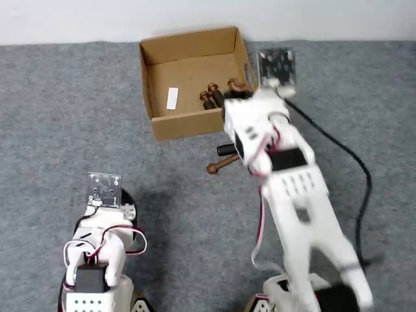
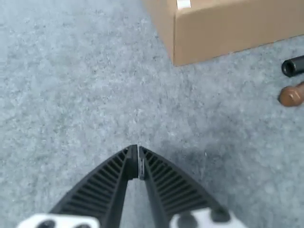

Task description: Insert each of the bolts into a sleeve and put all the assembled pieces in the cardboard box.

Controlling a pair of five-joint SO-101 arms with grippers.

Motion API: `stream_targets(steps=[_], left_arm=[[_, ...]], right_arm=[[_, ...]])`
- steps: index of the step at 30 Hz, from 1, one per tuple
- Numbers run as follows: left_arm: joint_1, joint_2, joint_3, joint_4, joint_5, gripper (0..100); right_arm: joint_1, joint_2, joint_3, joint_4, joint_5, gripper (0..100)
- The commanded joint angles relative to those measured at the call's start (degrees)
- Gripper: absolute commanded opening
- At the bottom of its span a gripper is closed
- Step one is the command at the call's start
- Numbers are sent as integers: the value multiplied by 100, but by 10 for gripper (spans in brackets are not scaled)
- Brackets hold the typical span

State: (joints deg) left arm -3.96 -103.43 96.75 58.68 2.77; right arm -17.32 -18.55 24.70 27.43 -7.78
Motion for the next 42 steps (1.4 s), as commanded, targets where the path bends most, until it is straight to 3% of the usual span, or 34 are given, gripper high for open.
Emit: stream_targets(steps=[1, 12, 17, 23, 33, 42], left_arm=[[-9, -44, -31, 26, -53, 6], [-9, -26, -31, 70, -53, 6], [-9, -26, -31, 70, -53, 6], [-9, -26, -31, 70, -53, 6], [-9, -26, -31, 79, -53, 6], [-18, -26, -31, 79, -53, 6]], right_arm=[[40, 1042, -1327, -497, -44, 8], [40, 4198, -4079, -470, 105, 8], [4, 4927, -4642, 224, 475, 27], [-119, 5218, -4888, 1165, 484, 91], [-154, 4892, -5073, 1464, 457, 91], [-215, 3943, -5073, 3371, 457, 90]])
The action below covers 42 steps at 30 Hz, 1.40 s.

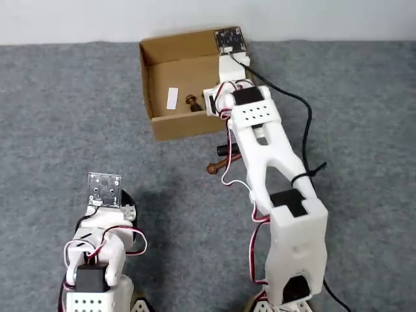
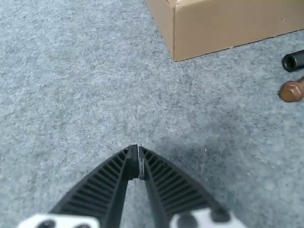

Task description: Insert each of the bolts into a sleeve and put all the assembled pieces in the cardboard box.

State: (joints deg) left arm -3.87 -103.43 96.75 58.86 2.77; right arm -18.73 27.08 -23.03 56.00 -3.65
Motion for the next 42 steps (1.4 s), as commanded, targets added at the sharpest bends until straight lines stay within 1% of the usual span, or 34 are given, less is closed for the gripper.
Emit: stream_targets(steps=[1, 12, 17, 19, 23, 29, 34, 36, 39, 42], left_arm=[[-26, -26, -31, 62, -53, 6], [-26, -26, -31, 62, -53, 6], [-26, -26, -31, 62, -53, 6], [-26, -26, -31, 62, -53, 6], [-26, -26, -31, 62, -53, 6], [-26, -26, -31, 62, -53, 6], [-35, -26, -31, 62, -53, 6], [-176, -26, -31, 62, -53, 6], [-229, -26, -31, 62, -53, 6], [-229, -26, -31, 62, -53, 6]], right_arm=[[-75, -690, -299, 681, 44, 89], [-84, -998, -299, 2571, 70, 89], [-84, -963, -273, 2976, 149, 89], [-84, -963, -273, 3099, 615, 89], [-101, -954, -264, 3231, 1916, 89], [-224, -444, -273, 3187, 3209, 93], [-233, 92, -308, 2870, 3921, 95], [-207, 224, -308, 2747, 4158, 95], [-207, 356, -308, 2659, 4448, 95], [-198, 418, -308, 2501, 4580, 95]])
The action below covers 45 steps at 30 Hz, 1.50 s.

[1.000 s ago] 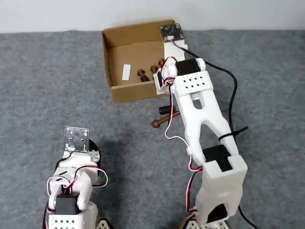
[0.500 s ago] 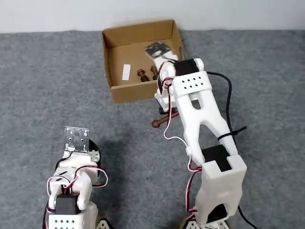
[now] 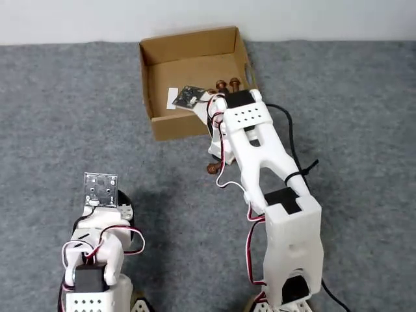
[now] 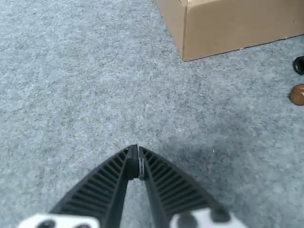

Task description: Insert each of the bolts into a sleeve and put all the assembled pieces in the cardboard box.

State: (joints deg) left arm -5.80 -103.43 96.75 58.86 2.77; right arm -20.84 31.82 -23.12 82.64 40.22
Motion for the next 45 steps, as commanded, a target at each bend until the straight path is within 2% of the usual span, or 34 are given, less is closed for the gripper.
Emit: stream_targets(steps=[1, 8, 14, 24, 34, 37, 40, 45], left_arm=[[-35, -26, -31, 62, -53, 6], [-35, -26, -31, 62, -53, 6], [-35, -26, -31, 62, -53, 6], [-35, -26, -31, 62, -53, 6], [-35, -26, -31, 62, -53, 6], [-35, -26, -31, 62, -53, 6], [-35, -26, -31, 53, -53, 6], [-35, -26, -31, 53, -53, 6]], right_arm=[[13, -40, -299, -180, 273, 95], [31, -40, -299, -347, 651, 96], [119, -48, -378, -295, 774, 184], [57, 400, -396, -391, 958, 170], [57, 1024, -396, -1226, 976, 168], [48, 1138, -510, -1270, 976, 112], [48, 1262, -853, -1253, 976, 1], [163, 1262, -1424, -954, 958, 10]])
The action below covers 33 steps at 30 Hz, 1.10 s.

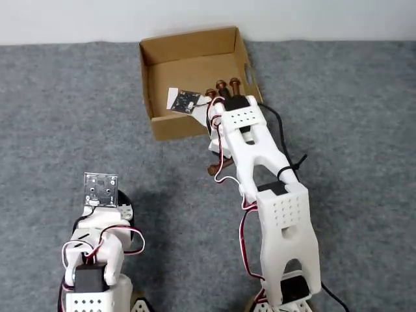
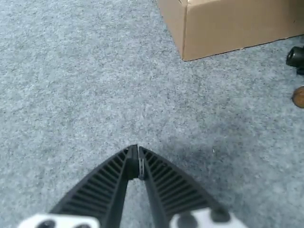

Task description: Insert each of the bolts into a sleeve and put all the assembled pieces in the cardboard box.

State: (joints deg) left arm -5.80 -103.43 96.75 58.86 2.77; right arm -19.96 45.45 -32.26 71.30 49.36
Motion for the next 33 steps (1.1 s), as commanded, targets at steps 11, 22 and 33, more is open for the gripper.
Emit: stream_targets(steps=[11, 22, 33], left_arm=[[-35, -26, -31, -79, -53, 6], [360, -53, -31, 299, -88, 8], [369, -26, -558, 396, -79, 6]], right_arm=[[488, -110, -3455, 3178, -923, 9], [998, -2273, -2356, 3178, -2787, 9], [1648, -6149, 1978, 3160, -5037, 9]])
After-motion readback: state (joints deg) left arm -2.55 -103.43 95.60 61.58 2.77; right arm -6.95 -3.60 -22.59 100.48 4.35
